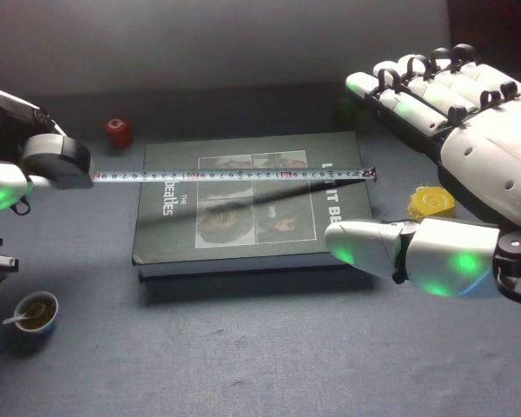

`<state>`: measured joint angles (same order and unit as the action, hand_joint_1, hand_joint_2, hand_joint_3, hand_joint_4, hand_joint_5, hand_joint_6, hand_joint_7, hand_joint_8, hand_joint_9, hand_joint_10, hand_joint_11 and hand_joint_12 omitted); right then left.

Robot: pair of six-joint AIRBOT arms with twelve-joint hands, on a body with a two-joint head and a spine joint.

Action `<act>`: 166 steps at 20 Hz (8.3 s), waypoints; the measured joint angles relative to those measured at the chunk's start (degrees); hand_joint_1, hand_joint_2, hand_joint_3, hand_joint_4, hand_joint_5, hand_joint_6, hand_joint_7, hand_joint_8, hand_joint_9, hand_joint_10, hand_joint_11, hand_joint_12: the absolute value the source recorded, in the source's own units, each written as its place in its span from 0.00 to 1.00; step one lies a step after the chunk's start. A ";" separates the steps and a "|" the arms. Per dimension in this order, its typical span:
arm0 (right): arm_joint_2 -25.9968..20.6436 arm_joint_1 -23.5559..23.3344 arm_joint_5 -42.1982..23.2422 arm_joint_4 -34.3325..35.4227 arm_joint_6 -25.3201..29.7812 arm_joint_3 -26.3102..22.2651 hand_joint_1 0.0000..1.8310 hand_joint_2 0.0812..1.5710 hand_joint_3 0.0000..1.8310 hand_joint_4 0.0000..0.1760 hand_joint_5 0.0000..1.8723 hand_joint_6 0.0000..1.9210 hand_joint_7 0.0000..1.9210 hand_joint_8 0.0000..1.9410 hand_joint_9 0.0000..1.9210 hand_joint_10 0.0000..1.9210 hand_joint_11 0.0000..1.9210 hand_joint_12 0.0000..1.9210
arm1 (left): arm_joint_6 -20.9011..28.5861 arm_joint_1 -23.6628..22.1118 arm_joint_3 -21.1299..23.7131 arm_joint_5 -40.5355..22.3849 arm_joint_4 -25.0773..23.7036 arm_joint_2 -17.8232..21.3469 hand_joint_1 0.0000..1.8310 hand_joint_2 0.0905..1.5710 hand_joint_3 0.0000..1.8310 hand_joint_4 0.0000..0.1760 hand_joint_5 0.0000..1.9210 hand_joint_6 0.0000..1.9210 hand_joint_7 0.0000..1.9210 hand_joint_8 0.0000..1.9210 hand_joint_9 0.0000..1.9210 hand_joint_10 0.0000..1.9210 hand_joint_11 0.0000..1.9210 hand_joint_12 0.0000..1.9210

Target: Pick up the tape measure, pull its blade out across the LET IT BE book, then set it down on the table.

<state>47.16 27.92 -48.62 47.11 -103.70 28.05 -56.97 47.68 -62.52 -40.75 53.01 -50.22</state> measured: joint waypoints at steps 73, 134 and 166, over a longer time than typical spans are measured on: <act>0.13 3.15 2.25 -11.96 4.52 2.84 0.04 0.64 0.00 0.14 0.01 0.00 0.03 0.00 0.02 0.00 0.00 0.23 | -0.20 9.86 23.28 -5.44 4.50 9.09 0.76 0.67 0.00 0.00 0.52 0.39 0.58 0.41 0.50 0.62 0.47 0.52; 0.13 3.37 2.34 -12.13 4.57 2.89 0.06 0.64 0.00 0.14 0.02 0.00 0.03 0.00 0.03 0.00 0.00 0.23 | -1.88 10.67 19.06 -10.16 3.85 5.95 0.26 0.63 0.00 0.00 0.31 0.00 0.32 0.00 0.30 0.00 0.23 0.24; 0.00 2.27 6.01 -12.72 9.77 5.07 0.46 0.89 0.00 1.00 0.67 1.00 0.82 1.00 0.93 1.00 1.00 1.00 | -62.12 -28.35 35.89 -12.74 38.88 0.28 0.37 0.79 0.00 0.05 0.54 1.00 0.61 1.00 0.61 1.00 0.64 1.00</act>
<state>47.16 30.20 -42.61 34.39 -93.93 33.12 -119.09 19.33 -26.63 -53.49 91.90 -49.93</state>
